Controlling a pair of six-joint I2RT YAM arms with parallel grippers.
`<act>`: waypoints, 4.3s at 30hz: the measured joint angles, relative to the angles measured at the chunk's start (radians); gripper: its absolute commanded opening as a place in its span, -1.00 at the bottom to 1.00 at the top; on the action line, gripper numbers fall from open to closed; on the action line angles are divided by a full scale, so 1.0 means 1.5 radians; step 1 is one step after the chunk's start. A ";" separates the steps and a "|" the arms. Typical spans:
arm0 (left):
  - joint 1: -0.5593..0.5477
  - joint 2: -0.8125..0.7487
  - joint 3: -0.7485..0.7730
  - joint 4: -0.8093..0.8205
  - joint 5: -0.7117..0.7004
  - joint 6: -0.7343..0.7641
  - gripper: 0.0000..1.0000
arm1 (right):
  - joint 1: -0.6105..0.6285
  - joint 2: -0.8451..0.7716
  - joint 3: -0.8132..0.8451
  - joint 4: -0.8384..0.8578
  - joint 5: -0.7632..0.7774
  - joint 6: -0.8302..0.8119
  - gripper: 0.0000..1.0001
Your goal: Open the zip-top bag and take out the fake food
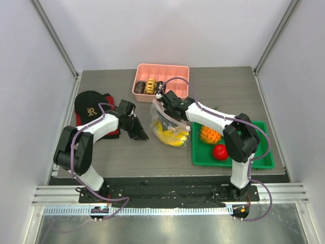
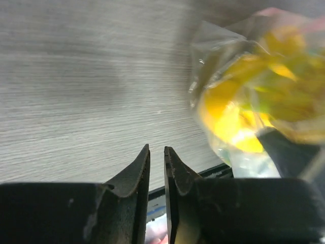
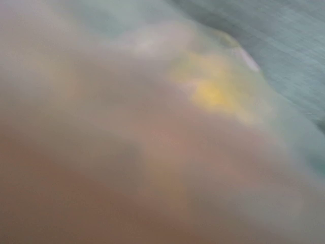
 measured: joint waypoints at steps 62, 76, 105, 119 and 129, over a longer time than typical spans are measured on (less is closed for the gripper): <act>0.066 -0.110 -0.006 0.019 0.026 0.013 0.37 | -0.003 -0.087 -0.085 0.056 -0.104 -0.015 -0.93; 0.118 -0.092 -0.047 0.369 0.198 -0.291 0.32 | -0.107 -0.159 -0.127 0.119 -0.413 0.091 -0.94; 0.085 -0.060 -0.108 0.565 0.230 -0.417 -1.00 | -0.126 -0.159 -0.177 0.347 -0.504 0.311 -0.97; 0.072 -0.024 0.051 0.179 0.104 -0.022 -1.00 | -0.128 -0.289 -0.185 0.252 -0.265 0.233 -0.97; 0.072 0.057 0.047 0.144 0.070 0.035 -1.00 | -0.128 -0.331 -0.189 0.208 -0.163 0.177 -0.97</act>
